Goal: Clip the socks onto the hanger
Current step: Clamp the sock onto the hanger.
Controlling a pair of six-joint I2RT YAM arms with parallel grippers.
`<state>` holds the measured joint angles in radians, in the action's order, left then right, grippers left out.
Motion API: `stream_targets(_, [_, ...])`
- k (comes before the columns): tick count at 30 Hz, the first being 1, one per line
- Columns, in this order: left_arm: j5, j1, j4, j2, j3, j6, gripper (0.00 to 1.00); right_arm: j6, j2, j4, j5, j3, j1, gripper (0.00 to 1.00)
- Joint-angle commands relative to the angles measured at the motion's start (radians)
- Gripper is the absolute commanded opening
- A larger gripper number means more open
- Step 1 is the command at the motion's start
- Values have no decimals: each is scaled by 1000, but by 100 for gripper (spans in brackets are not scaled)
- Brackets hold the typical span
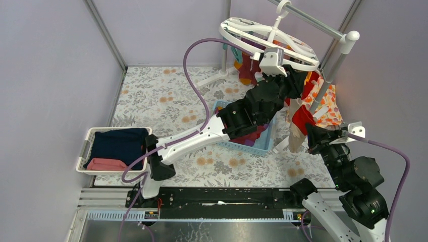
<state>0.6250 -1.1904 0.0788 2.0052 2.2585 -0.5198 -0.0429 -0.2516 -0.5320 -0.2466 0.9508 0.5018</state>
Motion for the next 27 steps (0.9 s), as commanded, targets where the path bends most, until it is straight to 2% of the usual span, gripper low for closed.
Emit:
stream_targets(1, [18,11,-49,-56,-26,-7,17,86,-63,128,-37,4,10,0])
stream_targets(11, [24,12,-28,-112,-91,-17,13,143,-203,240,23,70,10,0])
stream_targets(27, [19,12,13,-123,-131,-47,12,147,-324,268,47,166,10,0])
